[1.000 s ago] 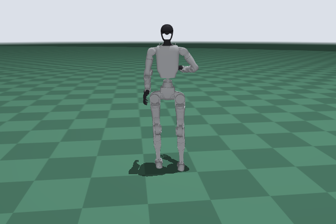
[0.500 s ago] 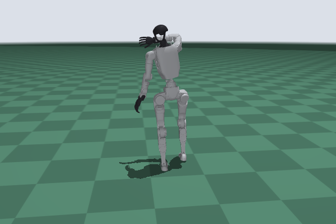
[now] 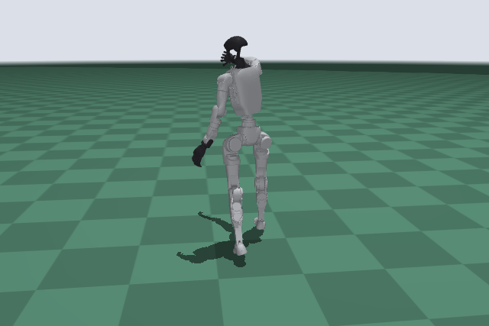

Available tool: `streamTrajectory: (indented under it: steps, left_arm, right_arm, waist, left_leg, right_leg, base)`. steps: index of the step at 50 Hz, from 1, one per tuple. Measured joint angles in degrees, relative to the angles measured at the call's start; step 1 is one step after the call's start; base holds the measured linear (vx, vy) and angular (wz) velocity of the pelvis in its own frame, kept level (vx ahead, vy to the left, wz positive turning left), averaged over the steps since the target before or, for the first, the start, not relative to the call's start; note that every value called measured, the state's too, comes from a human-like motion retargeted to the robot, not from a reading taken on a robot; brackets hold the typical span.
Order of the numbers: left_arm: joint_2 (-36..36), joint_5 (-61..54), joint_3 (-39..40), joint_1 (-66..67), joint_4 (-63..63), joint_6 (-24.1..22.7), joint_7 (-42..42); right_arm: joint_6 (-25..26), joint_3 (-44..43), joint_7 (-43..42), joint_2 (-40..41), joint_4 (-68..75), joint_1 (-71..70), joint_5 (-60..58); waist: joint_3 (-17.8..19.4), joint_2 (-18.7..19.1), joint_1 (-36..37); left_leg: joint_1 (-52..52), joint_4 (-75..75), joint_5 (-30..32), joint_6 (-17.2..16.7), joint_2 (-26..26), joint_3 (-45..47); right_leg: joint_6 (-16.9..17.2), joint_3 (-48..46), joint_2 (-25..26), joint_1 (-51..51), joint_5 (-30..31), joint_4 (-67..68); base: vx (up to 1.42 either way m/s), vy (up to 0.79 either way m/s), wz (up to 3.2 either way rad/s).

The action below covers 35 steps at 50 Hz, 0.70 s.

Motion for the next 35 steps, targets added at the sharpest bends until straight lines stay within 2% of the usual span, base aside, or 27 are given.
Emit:
streamTrajectory:
  steps: [2,5,7,9,13,18,23,26,30,35]
  left_arm:
    - [-1.57,-1.92,0.23,3.21,-0.6,0.55,-0.33]
    - [-2.08,-3.93,-0.38,5.66,-1.4,1.48,-1.73]
    - [-2.36,-3.6,-1.38,6.75,-2.37,1.61,-3.46]
    - [-2.79,-2.55,-2.12,7.67,-3.39,1.55,-5.0]
    - [-4.18,-1.34,-2.44,8.73,-4.65,1.16,-5.96]
    - [-6.66,-0.77,-3.12,8.91,-4.98,0.13,-5.3]
    - [-7.68,1.54,-4.57,6.62,-4.58,-0.56,-6.75]
    - [-8.22,1.98,-4.82,5.63,-4.47,-0.58,-6.69]
    - [-8.87,1.68,-4.24,5.25,-4.08,-0.57,-5.46]
    - [-8.76,1.43,-1.78,4.85,-2.82,0.33,-4.0]
  right_arm:
    - [0.01,0.0,-0.66,-1.05,0.9,0.31,0.18]
    - [0.91,0.0,-0.2,-2.9,1.79,1.58,0.25]
    - [0.69,0.0,0.26,-5.11,2.17,2.43,0.15]
    - [0.55,0.0,0.63,-7.55,2.58,3.41,-0.17]
    - [1.08,0.0,1.05,-11.23,4.03,5.04,-0.81]
    - [1.63,0.0,1.51,-13.08,6.29,5.26,-0.7]
    - [1.46,0.0,1.94,-14.1,7.21,4.52,1.78]
    - [1.61,0.0,1.58,-14.43,6.93,4.65,3.88]
    - [1.72,-1.66,0.49,-14.35,6.04,6.73,7.68]
    - [2.4,-15.51,-0.5,-13.53,3.38,18.96,16.54]
  waist:
    - [-1.03,0.77,-0.7]
    - [0.02,-0.33,-0.46]
    - [-0.13,-1.21,-1.07]
    - [-0.67,-1.53,-1.93]
    - [-0.86,-0.78,-2.9]
    - [-0.7,1.18,-1.78]
    - [1.83,3.33,-1.85]
    - [2.9,4.68,-2.36]
    - [3.62,6.87,-2.92]
    - [3.42,8.24,-4.47]
  left_leg:
    - [-0.69,3.52,4.91,-0.83,-0.75,0.87]
    - [-2.72,12.18,13.54,-1.93,-4.15,5.69]
    - [-6.9,19.28,15.91,-1.93,-4.93,9.46]
    - [-11.79,26.12,14.56,-1.93,-3.76,12.85]
    - [-19.0,33.63,5.61,0.33,0.72,20.75]
    - [-23.01,26.41,-1.13,3.73,2.96,29.5]
    - [-26.76,14.95,-0.38,3.75,2.66,30.56]
    - [-28.23,6.71,1.51,3.49,2.33,30.47]
    - [-27.56,-4.2,6.98,1.86,2.74,30.87]
    - [-23.43,-10.52,13.3,0.0,2.51,30.52]
  right_leg:
    - [0.0,0.97,-0.64,-0.94,-4.9,5.94]
    - [0.0,4.37,0.12,3.76,-5.17,2.43]
    - [0.0,5.2,-0.15,4.63,-6.62,2.92]
    - [0.0,5.29,0.45,5.37,-8.29,3.38]
    - [0.0,6.55,3.04,7.5,-11.06,3.79]
    - [0.0,12.5,6.23,8.49,-13.37,4.67]
    - [0.0,17.52,8.49,10.98,-14.58,4.63]
    - [0.0,20.19,8.85,12.33,-15.29,4.68]
    - [0.0,23.7,9.17,14.61,-16.33,4.8]
    - [0.0,26.68,8.75,18.09,-18.39,5.68]
  base:
    - [0.6,-0.21,-0.4]
    - [0.55,-0.2,-0.76]
    - [0.47,-0.24,-0.36]
    - [0.44,-0.34,-0.15]
    - [0.39,-0.29,-0.53]
    - [0.35,-0.11,-1.24]
    - [0.29,-0.04,-1.08]
    - [0.28,0.06,-0.92]
    - [0.32,0.14,-0.92]
    - [0.36,0.23,-0.62]
